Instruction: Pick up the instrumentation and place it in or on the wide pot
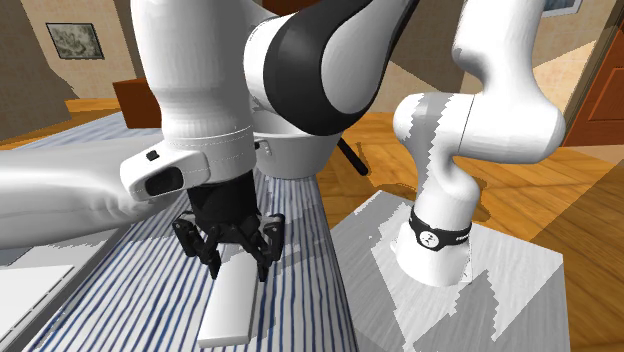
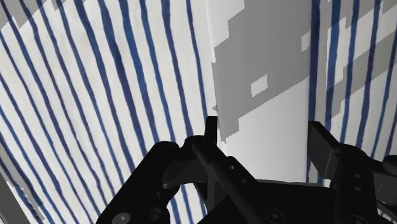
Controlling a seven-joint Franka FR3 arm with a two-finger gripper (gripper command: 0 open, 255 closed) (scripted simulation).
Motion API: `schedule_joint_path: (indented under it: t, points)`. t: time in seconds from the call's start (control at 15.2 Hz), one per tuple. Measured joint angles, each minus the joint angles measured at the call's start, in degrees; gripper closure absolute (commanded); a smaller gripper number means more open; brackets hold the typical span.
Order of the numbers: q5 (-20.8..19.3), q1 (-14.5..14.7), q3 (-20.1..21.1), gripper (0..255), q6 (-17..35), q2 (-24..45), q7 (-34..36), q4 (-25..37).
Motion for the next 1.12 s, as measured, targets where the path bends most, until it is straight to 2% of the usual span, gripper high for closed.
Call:
schedule_joint_path:
  t: [0.46,1.12]
  points:
    - [-0.14,-0.06,0.10,255,-0.42,-0.30,0.14,0.11]
    - [-1.81,-0.93,1.95,255,-9.17,-5.89,1.79,3.54]
